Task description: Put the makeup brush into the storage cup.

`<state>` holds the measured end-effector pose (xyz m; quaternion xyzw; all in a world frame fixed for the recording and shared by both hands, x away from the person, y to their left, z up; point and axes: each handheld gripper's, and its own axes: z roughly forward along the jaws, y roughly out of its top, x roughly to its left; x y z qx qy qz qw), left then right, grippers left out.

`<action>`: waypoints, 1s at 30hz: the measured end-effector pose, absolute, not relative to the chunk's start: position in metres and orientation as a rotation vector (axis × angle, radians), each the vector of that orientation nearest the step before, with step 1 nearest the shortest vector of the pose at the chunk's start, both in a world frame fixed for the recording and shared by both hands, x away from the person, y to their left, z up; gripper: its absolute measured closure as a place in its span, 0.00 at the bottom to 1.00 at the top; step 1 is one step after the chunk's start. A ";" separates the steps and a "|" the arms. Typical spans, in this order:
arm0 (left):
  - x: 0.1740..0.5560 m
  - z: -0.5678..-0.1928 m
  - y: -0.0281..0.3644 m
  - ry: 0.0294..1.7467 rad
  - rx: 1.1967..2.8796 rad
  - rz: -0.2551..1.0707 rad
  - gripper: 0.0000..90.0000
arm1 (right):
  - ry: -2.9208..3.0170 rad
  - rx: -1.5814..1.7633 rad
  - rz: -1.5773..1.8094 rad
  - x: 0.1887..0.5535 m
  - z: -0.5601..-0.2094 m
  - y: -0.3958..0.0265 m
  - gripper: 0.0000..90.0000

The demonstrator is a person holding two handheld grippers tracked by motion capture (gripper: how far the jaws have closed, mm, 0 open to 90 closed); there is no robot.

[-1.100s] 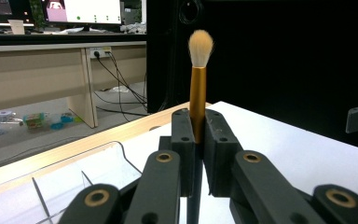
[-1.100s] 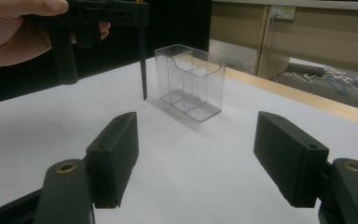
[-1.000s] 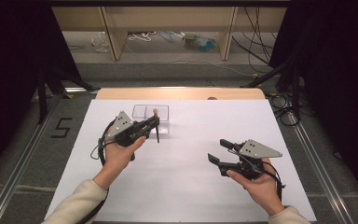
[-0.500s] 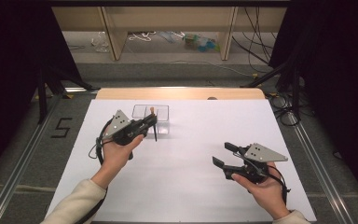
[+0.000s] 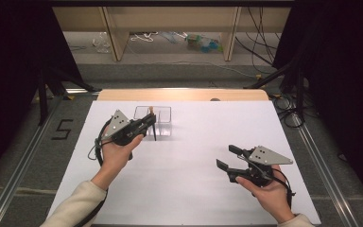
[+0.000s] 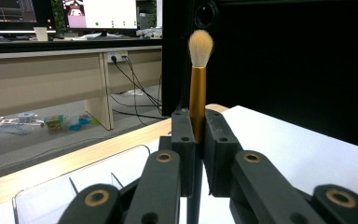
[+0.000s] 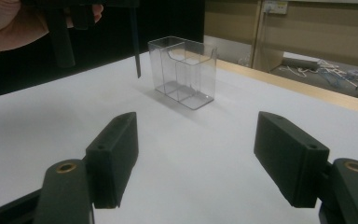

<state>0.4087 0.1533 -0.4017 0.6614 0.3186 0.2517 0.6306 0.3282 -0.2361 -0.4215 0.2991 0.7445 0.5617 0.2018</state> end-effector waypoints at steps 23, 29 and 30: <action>0.418 -0.394 0.154 0.731 1.508 0.606 0.93 | 2.085 0.843 1.567 0.328 -0.422 -0.237 0.35; 0.422 -0.391 0.154 0.731 1.505 0.616 0.93 | 2.076 0.843 1.579 0.329 -0.423 -0.237 0.35; 0.422 -0.391 0.155 0.731 1.506 0.618 0.93 | 2.076 0.843 1.578 0.329 -0.423 -0.237 0.35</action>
